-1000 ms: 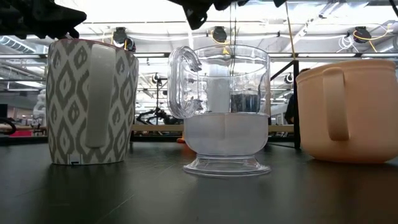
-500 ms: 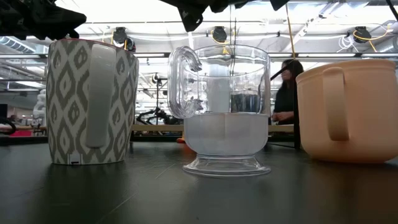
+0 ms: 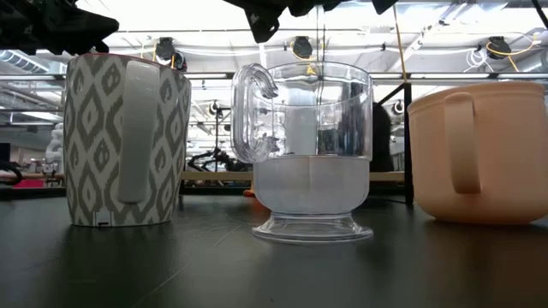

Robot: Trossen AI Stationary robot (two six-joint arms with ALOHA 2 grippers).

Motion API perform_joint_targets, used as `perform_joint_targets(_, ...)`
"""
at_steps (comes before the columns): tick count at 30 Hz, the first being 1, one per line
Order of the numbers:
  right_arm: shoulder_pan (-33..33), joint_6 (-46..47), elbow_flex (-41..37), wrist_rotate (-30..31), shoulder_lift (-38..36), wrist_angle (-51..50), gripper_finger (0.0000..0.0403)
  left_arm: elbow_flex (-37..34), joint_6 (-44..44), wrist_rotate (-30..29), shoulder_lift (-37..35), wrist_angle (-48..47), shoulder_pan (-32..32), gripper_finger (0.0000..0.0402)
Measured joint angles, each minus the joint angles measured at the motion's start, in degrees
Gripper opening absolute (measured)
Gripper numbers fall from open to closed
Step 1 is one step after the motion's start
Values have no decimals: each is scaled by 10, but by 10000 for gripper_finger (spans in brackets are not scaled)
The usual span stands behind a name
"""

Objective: Stack small to large cups/mugs on shelf
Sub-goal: Put the grey cup on the shelf

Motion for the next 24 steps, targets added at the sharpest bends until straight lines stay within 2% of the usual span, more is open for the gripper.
perform_joint_targets(16, 23, -10, -1, 1, 12, -5, 0, 0, 1, 1, 0, -6, 0, 3)
perform_joint_targets(24, 51, -14, -1, 33, 19, -3, 0, 0, 1, 1, 0, -11, 0, 3)
